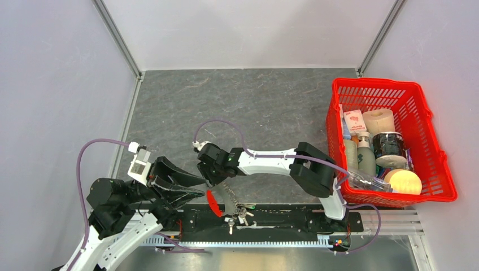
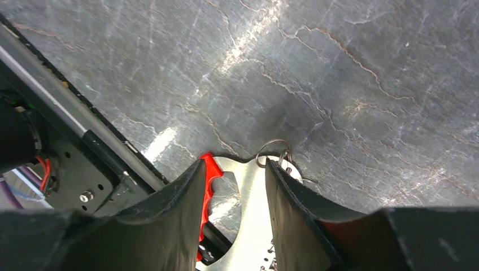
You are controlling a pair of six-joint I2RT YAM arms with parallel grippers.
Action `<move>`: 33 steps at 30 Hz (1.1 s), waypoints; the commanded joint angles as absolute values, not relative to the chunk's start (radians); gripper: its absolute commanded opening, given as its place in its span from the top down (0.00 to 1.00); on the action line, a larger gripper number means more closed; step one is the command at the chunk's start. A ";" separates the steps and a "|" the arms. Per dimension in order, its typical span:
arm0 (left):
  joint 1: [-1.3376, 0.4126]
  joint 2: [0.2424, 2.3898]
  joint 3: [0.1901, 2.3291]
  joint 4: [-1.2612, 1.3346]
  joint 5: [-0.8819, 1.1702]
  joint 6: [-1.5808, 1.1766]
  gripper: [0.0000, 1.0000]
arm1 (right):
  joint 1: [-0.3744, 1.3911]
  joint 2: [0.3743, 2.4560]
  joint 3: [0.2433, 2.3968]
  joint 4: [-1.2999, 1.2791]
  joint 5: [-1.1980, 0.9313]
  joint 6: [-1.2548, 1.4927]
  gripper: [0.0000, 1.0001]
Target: Put the keys on the keyring
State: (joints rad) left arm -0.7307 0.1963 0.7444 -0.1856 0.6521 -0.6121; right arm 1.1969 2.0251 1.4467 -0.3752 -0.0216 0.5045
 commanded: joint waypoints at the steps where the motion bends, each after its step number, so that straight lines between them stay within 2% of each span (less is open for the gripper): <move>1: -0.733 0.199 0.758 -0.171 0.644 -0.578 0.51 | 1.198 2.047 1.492 -0.390 -0.016 0.507 0.50; 11: -0.733 0.201 0.757 -0.175 0.643 -0.575 0.51 | 1.198 2.053 1.501 -0.416 0.042 0.509 0.50; 33: -0.733 0.209 0.744 -0.172 0.638 -0.569 0.51 | 1.204 2.094 1.548 -0.462 0.115 0.491 0.60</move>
